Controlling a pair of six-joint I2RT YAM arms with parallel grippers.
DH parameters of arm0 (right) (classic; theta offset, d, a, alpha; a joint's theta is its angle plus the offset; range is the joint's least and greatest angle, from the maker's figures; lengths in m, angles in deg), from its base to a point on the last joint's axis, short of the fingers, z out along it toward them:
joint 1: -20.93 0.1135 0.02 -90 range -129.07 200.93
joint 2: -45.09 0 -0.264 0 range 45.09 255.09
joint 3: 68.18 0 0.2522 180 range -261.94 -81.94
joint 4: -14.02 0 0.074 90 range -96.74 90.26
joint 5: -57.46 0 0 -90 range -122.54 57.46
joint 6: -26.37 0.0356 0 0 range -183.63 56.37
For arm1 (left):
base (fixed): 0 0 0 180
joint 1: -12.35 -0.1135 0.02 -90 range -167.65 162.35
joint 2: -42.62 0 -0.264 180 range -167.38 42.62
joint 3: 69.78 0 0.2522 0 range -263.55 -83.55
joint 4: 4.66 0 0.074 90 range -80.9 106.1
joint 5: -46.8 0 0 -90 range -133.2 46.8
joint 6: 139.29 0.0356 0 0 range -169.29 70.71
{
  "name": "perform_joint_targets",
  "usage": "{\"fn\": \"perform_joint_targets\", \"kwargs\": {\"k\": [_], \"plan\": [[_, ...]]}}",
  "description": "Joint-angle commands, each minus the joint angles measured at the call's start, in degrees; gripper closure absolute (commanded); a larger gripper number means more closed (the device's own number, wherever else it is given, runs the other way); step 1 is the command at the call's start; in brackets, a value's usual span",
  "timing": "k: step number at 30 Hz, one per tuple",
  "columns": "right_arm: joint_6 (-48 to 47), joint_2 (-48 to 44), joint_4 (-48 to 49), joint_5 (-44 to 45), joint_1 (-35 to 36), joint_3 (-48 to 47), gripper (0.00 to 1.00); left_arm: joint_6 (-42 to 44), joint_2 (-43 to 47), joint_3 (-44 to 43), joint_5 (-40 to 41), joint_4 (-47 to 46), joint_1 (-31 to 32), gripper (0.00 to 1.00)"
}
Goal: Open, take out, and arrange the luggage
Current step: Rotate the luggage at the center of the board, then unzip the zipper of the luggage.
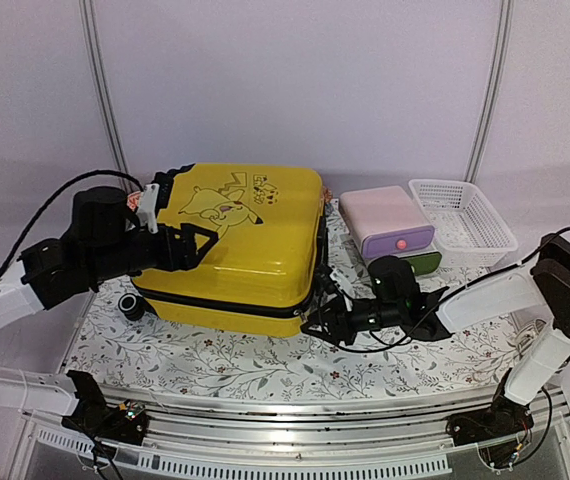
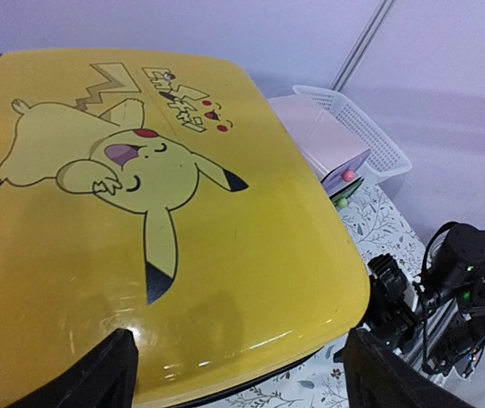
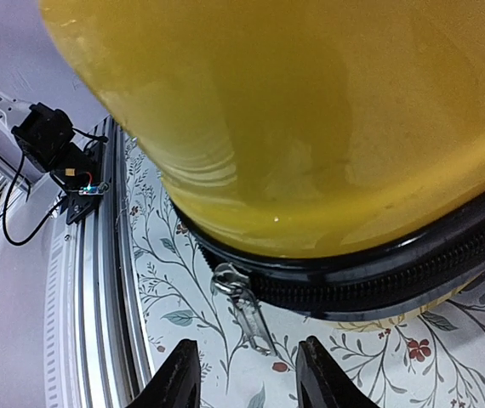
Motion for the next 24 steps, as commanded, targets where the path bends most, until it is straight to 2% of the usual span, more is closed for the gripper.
{"fn": "perform_joint_targets", "kwargs": {"k": [1,7,11,16,24], "plan": [[3.9,3.4,5.4,-1.3,-0.4,-2.0,0.6,4.7,-5.2,-4.4,9.3,-1.7,4.0,0.15],[4.0,3.2,6.8,-1.3,-0.5,-2.0,0.73,6.7,-7.3,-6.8,8.9,-2.6,4.2,0.15],[4.3,2.2,7.1,-0.1,-0.9,-1.1,0.96,7.4,-7.9,-6.7,7.6,-3.8,4.2,0.15],[4.0,0.3,5.6,2.4,-2.1,1.1,0.98,8.0,-9.4,-7.1,6.0,-3.8,4.2,0.16],[-6.3,-4.4,-6.4,17.5,-3.0,0.3,0.98,10.9,-14.7,-9.9,5.8,-3.6,7.5,0.17]]}}
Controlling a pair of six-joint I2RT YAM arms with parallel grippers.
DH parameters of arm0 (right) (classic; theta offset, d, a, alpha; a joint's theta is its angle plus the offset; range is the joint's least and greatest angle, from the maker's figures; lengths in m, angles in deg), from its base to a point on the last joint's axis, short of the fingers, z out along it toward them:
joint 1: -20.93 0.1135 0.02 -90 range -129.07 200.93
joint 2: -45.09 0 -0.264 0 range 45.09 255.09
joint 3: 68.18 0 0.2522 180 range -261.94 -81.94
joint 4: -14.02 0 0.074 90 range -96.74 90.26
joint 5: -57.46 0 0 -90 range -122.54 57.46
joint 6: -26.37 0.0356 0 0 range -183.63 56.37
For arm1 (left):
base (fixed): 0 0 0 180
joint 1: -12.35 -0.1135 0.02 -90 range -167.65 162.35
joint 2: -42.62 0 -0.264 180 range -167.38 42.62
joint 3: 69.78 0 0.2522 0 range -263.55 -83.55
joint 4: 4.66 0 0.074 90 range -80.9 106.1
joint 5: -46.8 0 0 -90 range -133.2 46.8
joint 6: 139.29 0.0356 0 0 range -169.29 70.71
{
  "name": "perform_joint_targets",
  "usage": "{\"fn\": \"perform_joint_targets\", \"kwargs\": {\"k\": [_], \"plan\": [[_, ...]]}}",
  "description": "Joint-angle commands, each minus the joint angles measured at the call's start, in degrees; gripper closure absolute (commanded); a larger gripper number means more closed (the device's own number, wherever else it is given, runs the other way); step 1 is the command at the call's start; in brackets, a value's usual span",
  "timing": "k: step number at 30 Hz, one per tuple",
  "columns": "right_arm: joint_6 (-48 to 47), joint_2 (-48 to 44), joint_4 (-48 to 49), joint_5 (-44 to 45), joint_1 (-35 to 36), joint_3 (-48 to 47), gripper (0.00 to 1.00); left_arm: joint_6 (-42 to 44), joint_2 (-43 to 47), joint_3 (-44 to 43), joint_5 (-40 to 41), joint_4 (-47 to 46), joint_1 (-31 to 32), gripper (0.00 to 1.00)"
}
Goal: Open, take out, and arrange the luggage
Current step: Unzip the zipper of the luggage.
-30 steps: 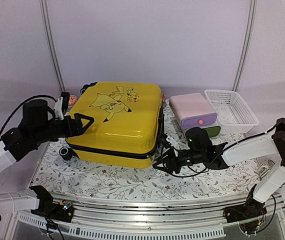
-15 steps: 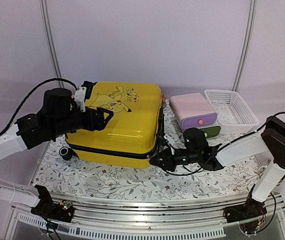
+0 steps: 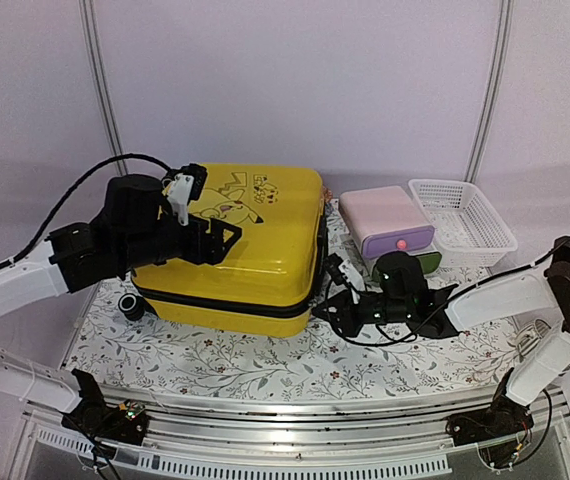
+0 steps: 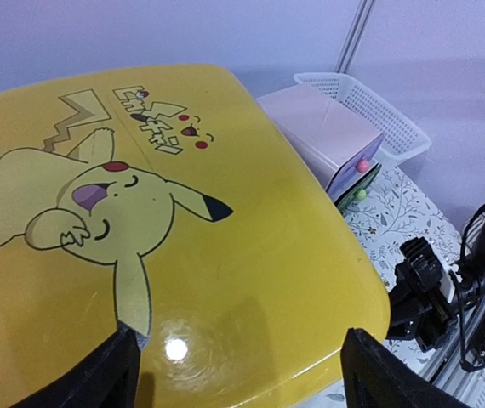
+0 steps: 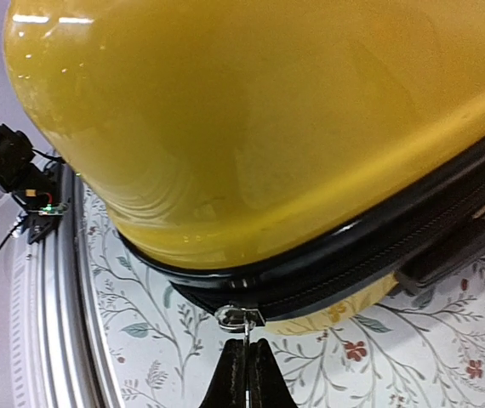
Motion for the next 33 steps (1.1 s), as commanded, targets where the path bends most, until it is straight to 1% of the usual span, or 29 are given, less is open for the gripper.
{"fn": "perform_joint_targets", "kwargs": {"k": [1,5,7,12,17,22,23,25,26,27,30,33], "plan": [[-7.4,-2.1,-7.4,12.1,-1.7,-1.1,0.98,3.8,-4.6,-4.3,1.1,-0.8,4.0,0.17],[-10.2,0.5,-9.9,16.8,-2.7,-5.1,0.98,7.2,-11.6,-10.8,7.2,2.9,8.3,0.15],[-12.2,2.0,-9.9,17.0,-4.2,-7.0,0.98,8.4,-15.2,-14.4,10.0,5.3,10.1,0.14],[-12.0,7.9,-10.8,18.7,-8.8,-14.6,0.98,7.9,-21.8,-19.8,11.7,8.0,11.4,0.14],[-6.9,16.0,-15.1,22.3,-13.3,-24.4,0.98,6.4,-23.9,-21.8,12.4,8.7,11.5,0.14],[-2.7,17.0,-15.2,22.9,-15.0,-27.5,0.96,4.0,-22.9,-21.7,14.1,10.2,11.3,0.14],[-2.7,16.6,-15.2,22.6,-15.1,-27.6,0.95,3.1,-22.4,-21.5,14.6,11.0,11.2,0.14],[-3.6,15.7,-15.1,21.3,-15.1,-27.7,0.87,0.6,-21.0,-20.7,15.4,12.5,10.9,0.14],[-4.3,14.9,-15.1,20.3,-15.1,-27.5,0.8,-1.0,-19.8,-20.1,15.9,13.2,10.8,0.14],[-4.8,14.1,-15.2,19.3,-15.1,-27.2,0.76,-2.5,-18.5,-19.2,16.0,13.7,10.8,0.14],[-6.6,10.3,-16.1,16.8,-15.1,-26.5,0.69,-8.1,-13.2,-16.3,12.8,14.3,10.9,0.14],[-8.2,7.0,-17.4,15.2,-15.1,-27.1,0.6,-12.8,-7.6,-12.6,7.8,13.2,11.1,0.13]]}}
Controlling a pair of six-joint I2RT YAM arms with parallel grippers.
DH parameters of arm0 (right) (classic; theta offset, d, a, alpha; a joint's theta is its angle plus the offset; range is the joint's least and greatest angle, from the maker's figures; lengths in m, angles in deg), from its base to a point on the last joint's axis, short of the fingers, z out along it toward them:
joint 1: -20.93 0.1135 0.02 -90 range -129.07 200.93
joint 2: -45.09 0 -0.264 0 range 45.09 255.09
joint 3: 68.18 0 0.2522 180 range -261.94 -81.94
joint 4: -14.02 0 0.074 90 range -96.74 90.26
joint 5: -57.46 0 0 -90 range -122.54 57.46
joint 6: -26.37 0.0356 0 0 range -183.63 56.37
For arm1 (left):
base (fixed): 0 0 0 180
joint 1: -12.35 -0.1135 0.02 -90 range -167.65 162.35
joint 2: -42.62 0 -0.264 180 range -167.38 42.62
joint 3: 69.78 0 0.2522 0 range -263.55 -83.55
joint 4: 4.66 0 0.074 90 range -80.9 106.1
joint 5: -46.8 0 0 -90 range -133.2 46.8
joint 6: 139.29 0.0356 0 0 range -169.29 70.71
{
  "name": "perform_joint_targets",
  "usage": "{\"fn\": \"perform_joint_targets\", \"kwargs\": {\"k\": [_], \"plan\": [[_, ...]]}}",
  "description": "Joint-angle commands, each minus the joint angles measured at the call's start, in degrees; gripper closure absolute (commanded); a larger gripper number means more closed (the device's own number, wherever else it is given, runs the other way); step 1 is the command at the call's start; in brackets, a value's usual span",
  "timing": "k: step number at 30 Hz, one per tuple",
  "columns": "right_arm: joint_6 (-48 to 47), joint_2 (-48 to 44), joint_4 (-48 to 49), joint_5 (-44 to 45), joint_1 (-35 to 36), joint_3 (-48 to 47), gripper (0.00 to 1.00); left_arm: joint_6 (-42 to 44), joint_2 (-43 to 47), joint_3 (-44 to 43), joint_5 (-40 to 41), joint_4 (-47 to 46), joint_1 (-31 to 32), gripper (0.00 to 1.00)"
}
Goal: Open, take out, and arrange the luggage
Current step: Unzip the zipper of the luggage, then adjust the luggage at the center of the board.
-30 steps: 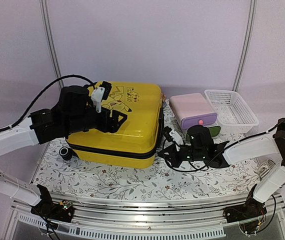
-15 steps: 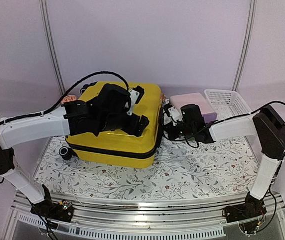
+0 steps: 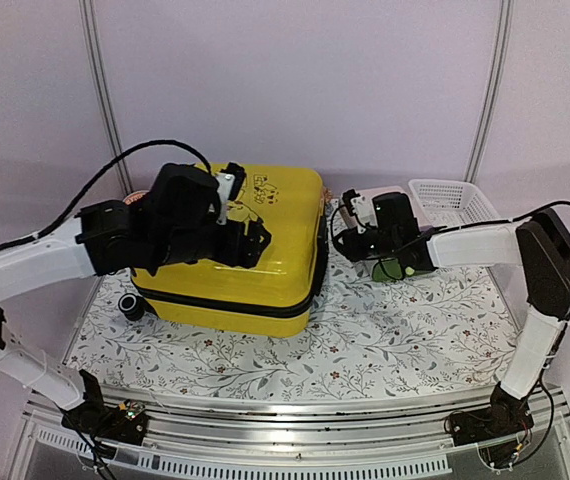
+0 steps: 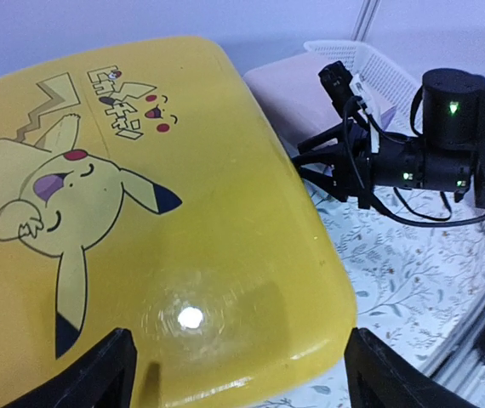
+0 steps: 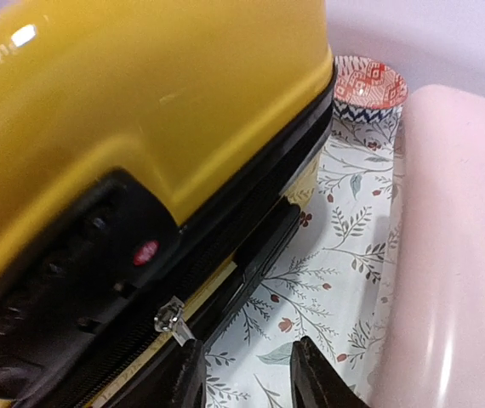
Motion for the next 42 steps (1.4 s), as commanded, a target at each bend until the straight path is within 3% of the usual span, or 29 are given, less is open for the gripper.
{"fn": "perform_joint_targets", "kwargs": {"k": [1,9,14,18,21,23,37,42], "plan": [[-2.6,-7.3,-1.3,-3.2,0.0,-1.4,0.58,-9.6,8.8,4.9,-6.0,0.5,0.4,0.13],[-2.0,-2.8,-9.3,-15.9,-4.3,-15.4,0.53,-25.5,22.3,13.3,-6.9,11.6,-3.0,0.12],[3.1,3.9,-9.8,-24.9,-8.7,-23.9,0.44,-33.1,32.7,22.9,-10.2,14.2,-11.4,0.15],[8.1,11.5,-10.5,-31.1,-11.9,-33.0,0.27,-36.2,41.3,30.7,-13.5,12.8,-17.4,0.2],[13.5,16.7,-9.0,-35.3,-13.5,-38.0,0.08,-35.6,43.7,33.1,-15.3,13.4,-21.3,0.21],[16.9,20.4,-7.8,-35.8,-13.9,-40.7,0.01,-34.2,43.7,33.7,-16.8,13.3,-23.8,0.2],[34.9,35.0,13.0,-45.5,-14.1,-50.4,0.01,-23.4,42.0,40.5,-38.3,2.6,-48.0,0.19],[35.4,37.3,12.9,-47.2,-12.0,-53.7,0.01,-19.9,40.4,41.2,-43.5,1.0,-54.2,0.19]]}}
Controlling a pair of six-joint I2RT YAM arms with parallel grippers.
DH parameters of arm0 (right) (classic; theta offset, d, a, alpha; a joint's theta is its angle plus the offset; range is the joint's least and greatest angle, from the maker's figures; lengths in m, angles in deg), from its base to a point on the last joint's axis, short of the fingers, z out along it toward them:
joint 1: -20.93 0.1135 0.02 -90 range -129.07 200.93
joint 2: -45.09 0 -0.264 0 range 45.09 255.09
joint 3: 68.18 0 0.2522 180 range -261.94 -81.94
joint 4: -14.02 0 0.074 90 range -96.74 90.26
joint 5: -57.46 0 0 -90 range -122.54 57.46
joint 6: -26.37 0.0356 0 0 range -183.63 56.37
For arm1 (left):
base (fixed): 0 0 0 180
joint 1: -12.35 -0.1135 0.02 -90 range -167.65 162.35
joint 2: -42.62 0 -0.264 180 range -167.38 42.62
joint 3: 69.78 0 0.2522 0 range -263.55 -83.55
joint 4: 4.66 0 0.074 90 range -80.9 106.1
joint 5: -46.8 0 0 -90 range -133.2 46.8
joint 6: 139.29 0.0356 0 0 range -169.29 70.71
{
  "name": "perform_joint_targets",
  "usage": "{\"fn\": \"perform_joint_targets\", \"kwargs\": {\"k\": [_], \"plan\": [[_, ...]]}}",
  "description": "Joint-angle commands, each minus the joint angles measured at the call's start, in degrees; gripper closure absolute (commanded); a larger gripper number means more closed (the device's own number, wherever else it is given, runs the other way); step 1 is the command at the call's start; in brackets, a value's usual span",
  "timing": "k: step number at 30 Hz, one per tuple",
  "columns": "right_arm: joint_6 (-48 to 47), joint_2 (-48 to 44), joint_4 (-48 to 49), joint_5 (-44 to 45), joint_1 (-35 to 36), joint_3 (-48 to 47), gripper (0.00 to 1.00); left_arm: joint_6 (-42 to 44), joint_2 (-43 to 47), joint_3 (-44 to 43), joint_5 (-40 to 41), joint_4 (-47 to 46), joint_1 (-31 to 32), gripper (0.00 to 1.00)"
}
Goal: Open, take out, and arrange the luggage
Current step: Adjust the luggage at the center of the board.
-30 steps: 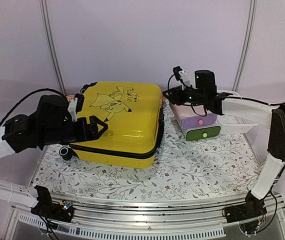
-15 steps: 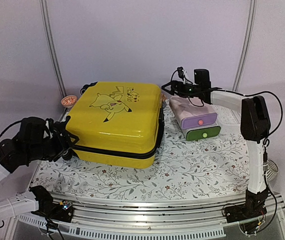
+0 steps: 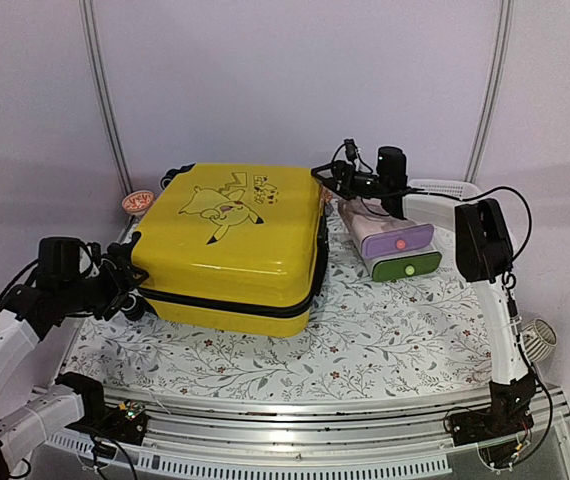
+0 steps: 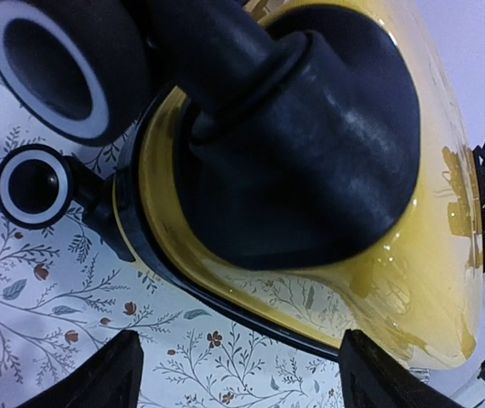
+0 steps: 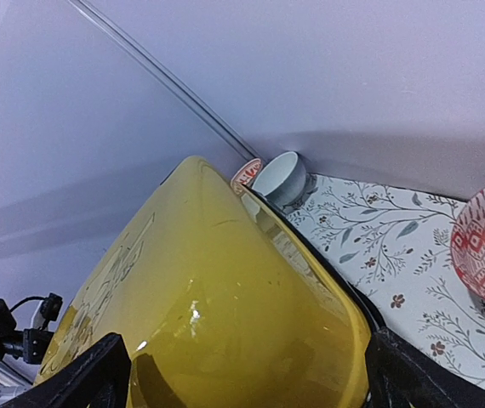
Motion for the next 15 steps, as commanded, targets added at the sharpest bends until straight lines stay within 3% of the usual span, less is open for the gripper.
{"fn": "perform_joint_targets", "kwargs": {"k": [1,6,10,15], "plan": [[2.3,2.4,3.2,-3.3,2.3,-3.7,0.01,5.1,-1.4,0.6,-7.8,-3.7,-4.8,0.19],[0.7,3.4,1.7,-5.8,3.9,-5.1,0.0,7.5,-2.9,0.9,-9.9,-5.1,-8.5,0.19],[-0.4,3.3,0.6,-13.1,4.3,-5.4,0.04,9.7,-5.2,1.5,-12.8,-8.5,-12.8,0.19],[-6.4,-0.4,-8.0,-19.1,5.2,-3.8,0.07,12.5,-11.1,1.3,-17.1,-14.3,-19.0,0.2]]}}
